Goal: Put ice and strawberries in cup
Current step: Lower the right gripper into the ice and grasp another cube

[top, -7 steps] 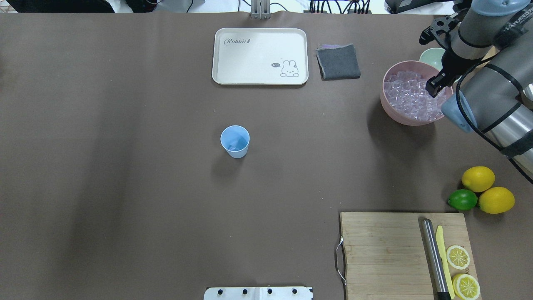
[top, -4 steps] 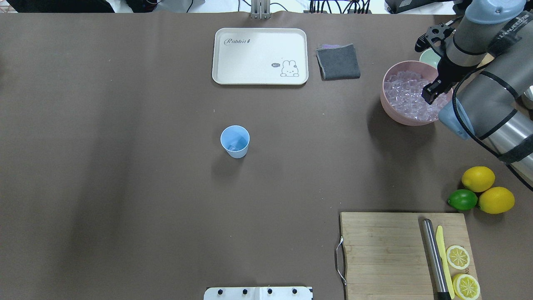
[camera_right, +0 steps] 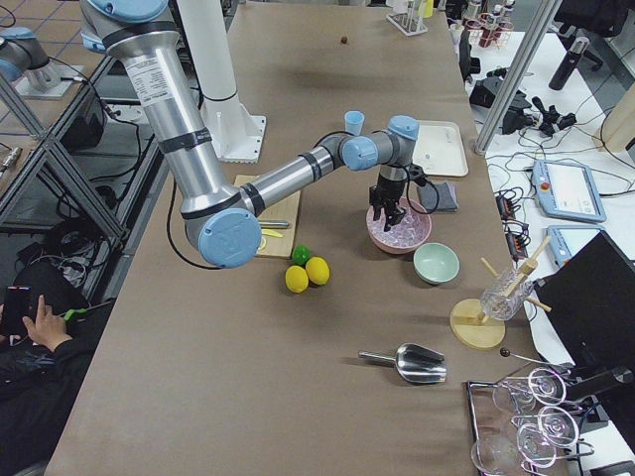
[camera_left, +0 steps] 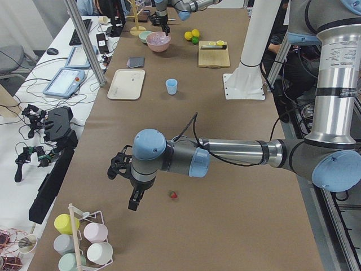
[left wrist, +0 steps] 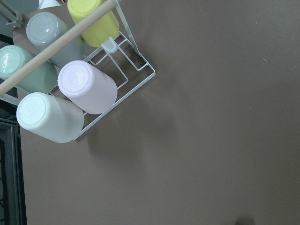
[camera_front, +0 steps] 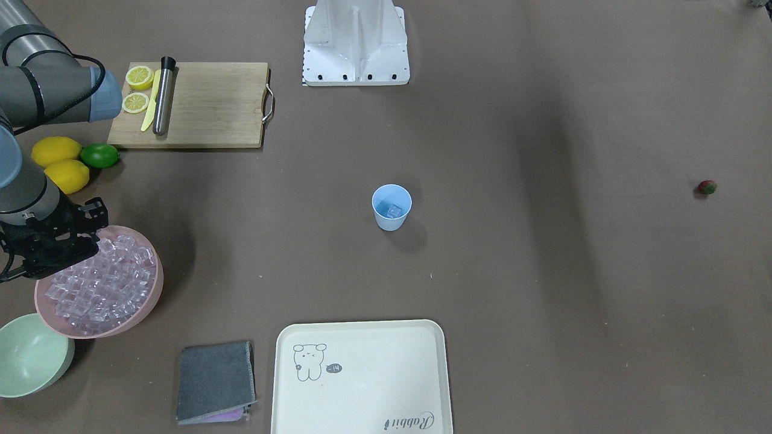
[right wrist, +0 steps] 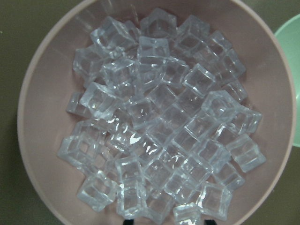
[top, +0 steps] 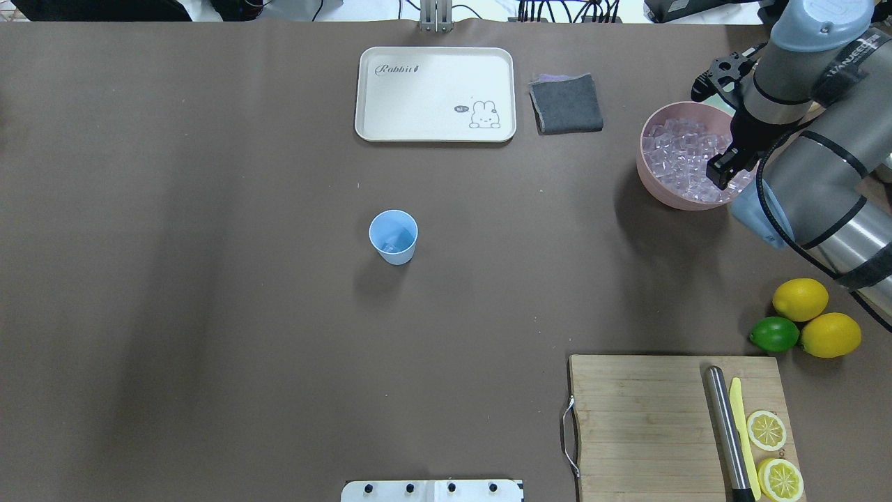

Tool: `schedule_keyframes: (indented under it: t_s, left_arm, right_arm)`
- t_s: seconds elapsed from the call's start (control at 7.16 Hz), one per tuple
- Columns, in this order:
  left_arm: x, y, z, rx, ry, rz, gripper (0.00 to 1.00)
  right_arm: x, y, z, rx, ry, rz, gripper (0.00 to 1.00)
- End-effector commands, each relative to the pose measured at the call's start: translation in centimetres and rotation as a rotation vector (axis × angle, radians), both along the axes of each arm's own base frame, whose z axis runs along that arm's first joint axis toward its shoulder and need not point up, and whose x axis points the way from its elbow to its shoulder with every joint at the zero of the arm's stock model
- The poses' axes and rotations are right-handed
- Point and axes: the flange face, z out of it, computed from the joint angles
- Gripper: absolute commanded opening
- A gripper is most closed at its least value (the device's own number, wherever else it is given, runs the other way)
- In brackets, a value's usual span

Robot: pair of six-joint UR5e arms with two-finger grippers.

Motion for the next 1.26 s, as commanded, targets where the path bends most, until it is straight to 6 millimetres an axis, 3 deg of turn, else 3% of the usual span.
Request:
schedule_keyframes:
  t_s: [0.0,1.12]
  left_arm:
    - [0.0,0.0,-0.1,0.001,0.0,0.0,0.98]
    - [0.0,0.0,-0.1,0.002,0.0,0.001,0.98]
  right_arm:
    - [-0.7,0.0,0.3,-0.001,0.009,-0.013,0.58]
    - [-0.5,-0.9,2.0,0.007,0.06,-0.006,0.58]
